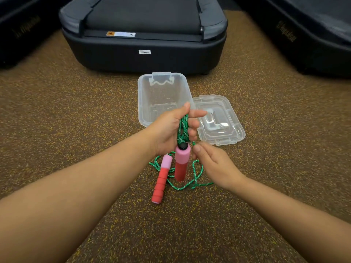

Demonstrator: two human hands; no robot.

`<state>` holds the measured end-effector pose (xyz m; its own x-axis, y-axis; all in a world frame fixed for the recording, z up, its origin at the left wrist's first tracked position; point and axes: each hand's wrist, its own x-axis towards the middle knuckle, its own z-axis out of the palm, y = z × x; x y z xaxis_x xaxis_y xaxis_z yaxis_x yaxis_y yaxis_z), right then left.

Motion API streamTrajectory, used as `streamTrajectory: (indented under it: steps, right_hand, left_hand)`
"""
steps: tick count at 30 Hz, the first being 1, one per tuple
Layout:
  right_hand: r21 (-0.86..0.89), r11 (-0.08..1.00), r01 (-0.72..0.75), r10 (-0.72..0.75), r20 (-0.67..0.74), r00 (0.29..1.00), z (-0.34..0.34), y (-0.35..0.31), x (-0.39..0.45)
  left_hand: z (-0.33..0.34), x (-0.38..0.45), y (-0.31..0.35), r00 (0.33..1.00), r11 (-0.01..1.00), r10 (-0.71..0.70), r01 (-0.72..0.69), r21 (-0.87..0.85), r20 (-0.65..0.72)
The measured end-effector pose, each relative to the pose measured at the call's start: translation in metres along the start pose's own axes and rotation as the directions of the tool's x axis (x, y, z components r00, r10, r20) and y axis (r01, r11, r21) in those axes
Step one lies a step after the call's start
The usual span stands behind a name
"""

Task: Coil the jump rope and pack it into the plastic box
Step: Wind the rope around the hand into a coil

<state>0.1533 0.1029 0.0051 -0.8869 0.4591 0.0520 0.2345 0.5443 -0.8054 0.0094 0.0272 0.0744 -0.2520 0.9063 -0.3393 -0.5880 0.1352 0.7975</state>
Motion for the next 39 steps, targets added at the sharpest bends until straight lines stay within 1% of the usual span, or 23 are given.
streamTrajectory:
  steps: [2,4,8,10,13,15,17,20,22,25,28,30,32,36,38,39]
  right_hand:
    - [-0.061,0.998,0.028,-0.027,0.014,1.0,0.003,-0.004,-0.002]
    - [-0.103,0.993,0.063,-0.061,0.022,0.998,0.001,-0.01,-0.004]
    - [-0.16,0.972,0.169,-0.162,0.056,0.985,-0.006,-0.024,-0.004]
    - [-0.127,0.972,0.198,-0.191,0.063,0.979,-0.012,-0.03,-0.001]
    - [-0.057,0.975,0.214,-0.209,0.084,0.974,-0.02,-0.035,0.005]
    - [-0.002,0.977,0.212,-0.211,0.119,0.97,-0.026,-0.035,0.008]
    - [0.013,0.982,0.19,-0.19,0.122,0.974,-0.033,-0.036,0.007]
    - [-0.093,0.98,0.174,-0.169,0.057,0.984,-0.044,-0.039,0.006]
    - [-0.106,0.981,0.164,-0.162,0.031,0.986,-0.051,-0.039,0.009]
    - [-0.023,0.993,0.12,-0.12,0.006,0.993,-0.056,-0.038,0.015]
    - [0.092,0.994,0.064,-0.066,0.016,0.998,-0.056,-0.037,0.017]
    - [0.173,0.985,0.02,-0.025,0.024,0.999,-0.057,-0.035,0.018]
    - [0.215,0.977,-0.005,0.001,0.015,1.0,-0.061,-0.032,0.018]
    - [0.179,0.981,-0.074,0.078,-0.015,0.997,-0.068,-0.025,0.019]
    - [0.166,0.981,-0.098,0.114,-0.085,0.99,-0.071,-0.023,0.019]
    - [0.144,0.986,-0.089,0.106,-0.12,0.987,-0.073,-0.022,0.019]
  left_hand:
    - [-0.002,0.002,0.0,0.998,0.999,0.047,-0.047,0.002,-0.046]
    - [-0.003,0.002,0.001,0.993,0.996,0.085,-0.081,0.048,-0.083]
    - [-0.001,0.0,0.0,0.99,0.98,0.104,-0.085,0.179,-0.1]
    - [0.002,-0.001,0.0,0.994,0.976,0.067,-0.047,0.21,-0.091]
    - [0.003,-0.001,0.003,0.996,0.976,-0.032,0.048,0.213,-0.078]
    - [-0.001,-0.001,0.007,0.997,0.962,-0.048,0.063,0.267,-0.061]
    - [-0.004,-0.002,0.009,0.998,0.939,-0.029,0.046,0.34,-0.052]
    - [-0.009,-0.004,0.01,0.999,0.861,-0.009,0.032,0.507,-0.047]
    - [-0.01,-0.009,0.011,0.999,0.81,-0.05,0.038,0.586,0.005]
    - [-0.008,-0.014,0.014,0.992,0.727,-0.09,0.006,0.686,0.087]
    - [-0.008,-0.016,0.018,0.983,0.633,-0.108,-0.049,0.772,0.151]
    - [-0.012,-0.014,0.017,0.973,0.631,-0.121,-0.076,0.772,0.194]
    - [-0.015,-0.013,0.014,0.975,0.658,-0.126,-0.055,0.751,0.181]
    - [-0.018,-0.012,0.012,0.984,0.696,-0.096,-0.04,0.717,0.147]
    - [-0.02,-0.012,0.014,0.987,0.715,-0.078,-0.041,0.698,0.139]
    - [-0.02,-0.012,0.014,0.987,0.718,-0.073,-0.046,0.695,0.141]
